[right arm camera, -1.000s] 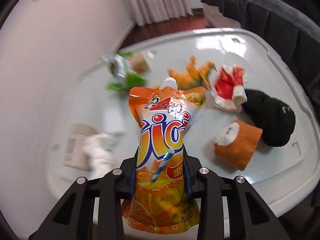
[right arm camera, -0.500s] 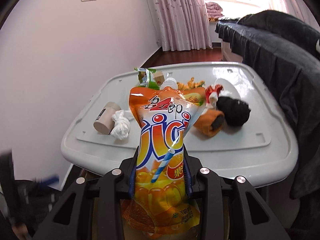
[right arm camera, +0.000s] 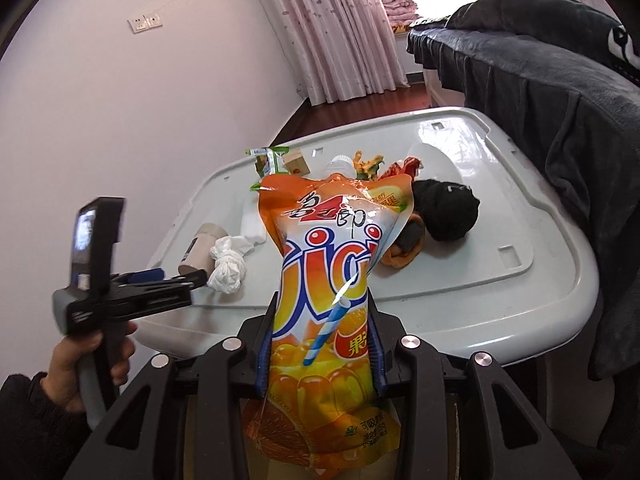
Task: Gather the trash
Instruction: 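Lift the juice pouch with the right gripper while the left gripper grasps the white jar, then carry the pouch and jar over the box and open both grippers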
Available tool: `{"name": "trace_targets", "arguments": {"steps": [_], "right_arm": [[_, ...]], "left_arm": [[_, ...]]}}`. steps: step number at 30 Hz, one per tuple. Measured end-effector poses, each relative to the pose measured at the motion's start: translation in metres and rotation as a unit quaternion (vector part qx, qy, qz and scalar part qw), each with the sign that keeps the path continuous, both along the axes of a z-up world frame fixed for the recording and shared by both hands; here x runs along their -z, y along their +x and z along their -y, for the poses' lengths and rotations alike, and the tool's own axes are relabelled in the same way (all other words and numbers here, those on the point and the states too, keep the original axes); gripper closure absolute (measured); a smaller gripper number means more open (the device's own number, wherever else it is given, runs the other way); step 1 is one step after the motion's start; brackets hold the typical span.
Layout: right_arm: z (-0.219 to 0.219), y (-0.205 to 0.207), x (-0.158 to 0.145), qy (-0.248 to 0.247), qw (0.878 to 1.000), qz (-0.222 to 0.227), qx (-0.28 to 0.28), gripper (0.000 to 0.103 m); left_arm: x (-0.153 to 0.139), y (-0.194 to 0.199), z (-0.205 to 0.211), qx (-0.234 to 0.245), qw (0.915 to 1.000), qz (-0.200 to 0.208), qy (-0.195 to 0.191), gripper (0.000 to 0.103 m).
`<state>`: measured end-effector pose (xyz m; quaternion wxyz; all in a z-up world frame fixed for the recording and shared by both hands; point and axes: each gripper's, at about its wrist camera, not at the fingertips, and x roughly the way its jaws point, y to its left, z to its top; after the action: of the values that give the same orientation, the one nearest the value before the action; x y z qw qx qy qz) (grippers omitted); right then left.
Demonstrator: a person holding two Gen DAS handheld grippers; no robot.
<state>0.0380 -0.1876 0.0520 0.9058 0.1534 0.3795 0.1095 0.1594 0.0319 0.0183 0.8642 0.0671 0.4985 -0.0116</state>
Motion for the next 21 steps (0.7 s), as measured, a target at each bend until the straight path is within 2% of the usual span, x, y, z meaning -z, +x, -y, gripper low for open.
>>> {"name": "trace_targets", "arguments": {"steps": [6, 9, 13, 15, 16, 18, 19, 21], "right_arm": [[-0.005, -0.003, 0.002, 0.004, 1.0, -0.005, -0.005, 0.066], [-0.008, -0.002, 0.003, 0.004, 1.0, -0.009, -0.008, 0.066], [-0.01, -0.001, 0.002, 0.001, 1.0, -0.009, -0.01, 0.066], [-0.011, 0.002, 0.003, 0.001, 1.0, -0.011, -0.01, 0.066], [-0.011, 0.002, 0.004, 0.002, 1.0, -0.013, -0.01, 0.066], [-0.011, 0.004, 0.005, 0.003, 1.0, -0.017, -0.01, 0.066], [-0.01, 0.005, 0.005, 0.004, 1.0, -0.018, -0.01, 0.066], [-0.01, 0.005, 0.006, 0.005, 1.0, -0.017, -0.01, 0.066]], "left_arm": [[0.014, 0.029, -0.007, -0.011, 0.9993, -0.014, 0.032, 0.021], [0.017, 0.042, -0.011, -0.015, 0.9992, -0.018, 0.032, 0.021], [0.024, 0.054, -0.012, -0.004, 0.9994, -0.033, 0.013, 0.021], [0.027, 0.055, -0.016, -0.004, 0.9995, -0.027, -0.017, 0.028], [0.027, 0.055, -0.019, -0.004, 0.9989, -0.026, -0.038, 0.035], [0.027, 0.053, -0.022, -0.011, 0.9993, -0.008, -0.035, 0.053], [0.026, 0.051, -0.021, -0.007, 0.9995, 0.0, -0.031, 0.056], [0.026, 0.049, -0.02, -0.005, 0.9996, 0.007, -0.026, 0.057]]}}
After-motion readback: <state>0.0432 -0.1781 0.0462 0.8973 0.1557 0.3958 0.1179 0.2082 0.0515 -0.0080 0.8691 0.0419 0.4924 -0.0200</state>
